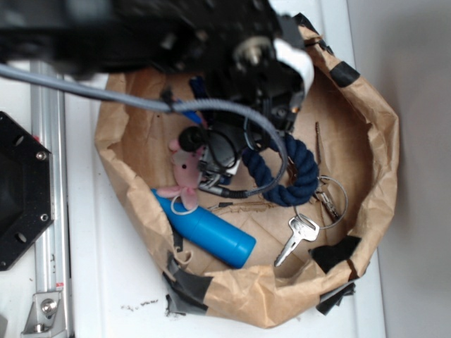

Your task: Grab the blue rope.

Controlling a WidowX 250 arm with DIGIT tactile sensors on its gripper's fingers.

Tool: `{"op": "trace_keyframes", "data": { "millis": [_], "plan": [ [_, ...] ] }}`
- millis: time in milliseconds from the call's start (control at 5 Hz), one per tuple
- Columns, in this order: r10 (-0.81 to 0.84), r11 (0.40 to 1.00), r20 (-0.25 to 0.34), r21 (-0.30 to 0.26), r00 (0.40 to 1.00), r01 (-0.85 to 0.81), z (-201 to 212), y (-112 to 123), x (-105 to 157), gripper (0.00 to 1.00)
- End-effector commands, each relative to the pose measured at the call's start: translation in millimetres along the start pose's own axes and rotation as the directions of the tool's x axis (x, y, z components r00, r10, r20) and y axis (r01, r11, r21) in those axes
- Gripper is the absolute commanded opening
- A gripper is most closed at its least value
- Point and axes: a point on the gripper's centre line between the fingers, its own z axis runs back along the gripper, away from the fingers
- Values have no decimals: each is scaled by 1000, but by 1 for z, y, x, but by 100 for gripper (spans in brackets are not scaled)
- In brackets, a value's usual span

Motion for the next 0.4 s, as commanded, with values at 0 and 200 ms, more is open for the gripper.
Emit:
{"op": "trace_keyframes", "data": {
  "millis": [0, 200],
  "plan": [
    [70, 997, -23, -30, 997, -71, 36, -32, 27, 0],
    [76, 997, -23, -29, 997, -76, 34, -37, 26, 0]
  ]
}}
